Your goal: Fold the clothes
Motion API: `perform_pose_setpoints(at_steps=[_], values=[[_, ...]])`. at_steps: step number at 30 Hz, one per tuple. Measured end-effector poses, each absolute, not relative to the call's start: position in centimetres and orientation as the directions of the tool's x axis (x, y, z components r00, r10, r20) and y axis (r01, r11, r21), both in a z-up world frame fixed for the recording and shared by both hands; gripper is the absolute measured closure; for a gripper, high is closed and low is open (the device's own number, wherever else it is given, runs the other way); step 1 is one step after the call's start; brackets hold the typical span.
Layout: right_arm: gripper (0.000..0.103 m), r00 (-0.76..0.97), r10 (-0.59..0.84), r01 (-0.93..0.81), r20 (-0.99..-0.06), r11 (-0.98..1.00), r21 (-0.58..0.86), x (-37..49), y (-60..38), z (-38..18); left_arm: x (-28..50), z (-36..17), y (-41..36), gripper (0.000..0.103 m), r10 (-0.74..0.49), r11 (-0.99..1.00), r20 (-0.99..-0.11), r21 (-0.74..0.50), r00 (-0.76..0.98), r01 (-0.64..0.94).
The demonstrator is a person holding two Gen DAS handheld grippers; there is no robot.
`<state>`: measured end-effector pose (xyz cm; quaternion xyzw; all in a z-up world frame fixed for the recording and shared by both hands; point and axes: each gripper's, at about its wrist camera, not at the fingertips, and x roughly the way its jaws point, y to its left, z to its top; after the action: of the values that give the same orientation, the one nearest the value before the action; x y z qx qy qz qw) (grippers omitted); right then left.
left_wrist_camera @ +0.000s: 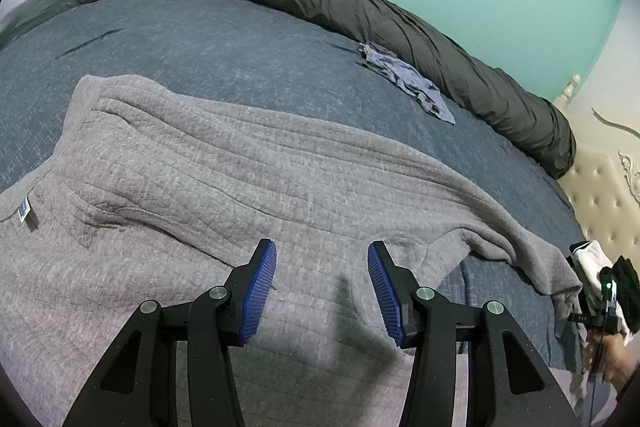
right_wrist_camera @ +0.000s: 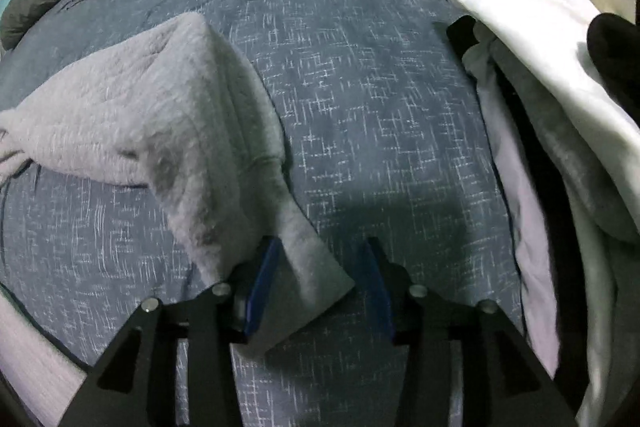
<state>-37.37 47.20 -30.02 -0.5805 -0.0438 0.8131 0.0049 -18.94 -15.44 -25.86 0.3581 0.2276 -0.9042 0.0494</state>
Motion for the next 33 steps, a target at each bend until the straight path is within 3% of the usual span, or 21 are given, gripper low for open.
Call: perform_pose_setpoints(at_steps=[2,4,11,15,22,24,26,30,33], values=[[0.086,-0.321,0.074,0.082,-0.944,-0.991,-0.105,-37.0,46.3,-30.1,-19.0,-25.9,-15.4,0.051,0.074,-0.892,-0.67,-0.376,-0.739,0.251],[0.095,-0.329,0.105,0.116,-0.938,-0.982,-0.151,-36.7,45.5,-29.9,-19.1,-25.9,-15.3,0.051,0.075,-0.893,-0.67,-0.375,-0.739,0.249],[0.099,-0.483,0.275,0.031,-0.832,-0.944,-0.33,-38.4,46.7,-24.7,-18.9,-26.0,-15.3,0.051,0.073,-0.894,-0.671,-0.372,-0.738,0.25],[0.099,-0.525,0.399,-0.042,-0.752,-0.894,-0.446,-41.3,48.3,-21.8,-19.1,-26.1,-15.4,0.051,0.073,-0.894,-0.672,-0.372,-0.737,0.251],[0.099,-0.511,0.479,-0.102,-0.714,-0.858,-0.503,-45.7,50.2,-21.0,-19.4,-26.3,-15.5,0.051,0.07,-0.895,-0.677,-0.367,-0.733,0.254],[0.093,-0.51,0.475,-0.11,-0.717,-0.863,-0.493,-46.4,50.4,-20.7,-19.4,-26.4,-15.6,0.051,0.069,-0.895,-0.678,-0.367,-0.732,0.255],[0.074,-0.568,0.49,-0.152,-0.662,-0.852,-0.5,-45.8,49.7,-19.2,-19.4,-26.5,-15.7,0.051,0.069,-0.895,-0.679,-0.366,-0.731,0.255],[0.068,-0.638,0.454,-0.187,-0.622,-0.875,-0.446,-44.6,48.1,-16.6,-19.5,-26.6,-15.9,0.051,0.071,-0.892,-0.68,-0.37,-0.729,0.258],[0.067,-0.684,0.331,-0.106,-0.65,-0.927,-0.36,-44.2,45.6,-16.3,-19.3,-26.4,-16.0,0.051,0.073,-0.895,-0.68,-0.368,-0.729,0.254]])
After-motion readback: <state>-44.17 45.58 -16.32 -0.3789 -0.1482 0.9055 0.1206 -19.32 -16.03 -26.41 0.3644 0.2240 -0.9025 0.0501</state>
